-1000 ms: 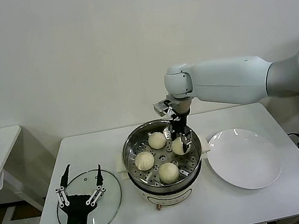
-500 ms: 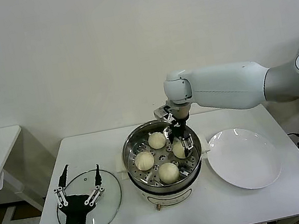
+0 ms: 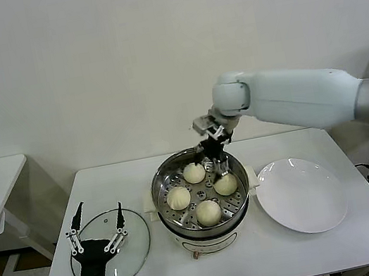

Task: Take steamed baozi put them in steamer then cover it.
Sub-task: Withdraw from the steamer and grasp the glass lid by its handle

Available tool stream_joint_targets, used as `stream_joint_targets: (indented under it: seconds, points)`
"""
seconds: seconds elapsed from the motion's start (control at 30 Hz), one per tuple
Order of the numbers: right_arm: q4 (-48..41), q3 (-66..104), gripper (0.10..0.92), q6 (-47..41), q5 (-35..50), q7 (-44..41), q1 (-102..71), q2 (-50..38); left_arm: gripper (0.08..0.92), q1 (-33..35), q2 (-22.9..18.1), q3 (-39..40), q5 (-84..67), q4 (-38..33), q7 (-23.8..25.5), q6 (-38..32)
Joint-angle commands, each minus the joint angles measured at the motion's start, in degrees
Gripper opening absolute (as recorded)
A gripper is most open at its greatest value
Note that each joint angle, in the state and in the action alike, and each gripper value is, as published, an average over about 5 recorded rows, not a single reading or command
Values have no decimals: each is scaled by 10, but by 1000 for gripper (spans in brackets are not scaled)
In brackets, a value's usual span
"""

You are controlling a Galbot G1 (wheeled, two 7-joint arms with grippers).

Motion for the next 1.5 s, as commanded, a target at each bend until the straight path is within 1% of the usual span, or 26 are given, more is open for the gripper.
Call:
stream_joint_targets:
  seconds: [0.03, 0.13, 0.23, 0.3, 0.4, 0.5, 0.63, 0.77, 0.93, 1.07, 1.17, 1.27, 1.5]
  points:
    - [68, 175, 823, 156, 44, 601, -119, -151, 823, -17, 5, 0, 162, 54, -44, -6]
    - [82, 282, 823, 184, 39, 736, -229, -182, 823, -21, 9, 0, 196, 69, -51, -3]
    - [91, 390, 823, 202, 30, 819, -344, -199, 823, -21, 12, -2, 218, 77, -54, 7]
    - [90, 456, 823, 209, 21, 853, -413, -206, 823, -21, 14, -5, 236, 82, -56, 12]
    - [85, 569, 823, 217, 7, 877, -515, -206, 823, -22, 17, -12, 276, 96, -59, 14]
    - [93, 687, 823, 219, 3, 880, -626, -197, 823, -23, 21, -19, 323, 117, -59, 12]
    - [112, 812, 823, 223, -17, 857, -764, -181, 823, -22, 30, -31, 391, 153, -62, 8]
    - [136, 903, 823, 230, -30, 825, -878, -161, 823, -22, 40, -52, 473, 199, -75, 4]
    - [154, 992, 823, 239, -35, 789, -976, -136, 823, -29, 51, -81, 591, 271, -88, 2]
    - [167, 1035, 823, 244, -35, 771, -1026, -123, 823, -43, 55, -92, 659, 322, -108, 5]
    - [172, 1049, 823, 246, -38, 764, -1046, -112, 823, -56, 47, -104, 720, 348, -130, 2]
    - [172, 1052, 823, 247, -41, 760, -1055, -103, 823, -62, 41, -107, 746, 359, -138, 0]
    - [168, 1043, 823, 247, -52, 755, -1055, -90, 823, -90, 31, -96, 743, 371, -151, 12]
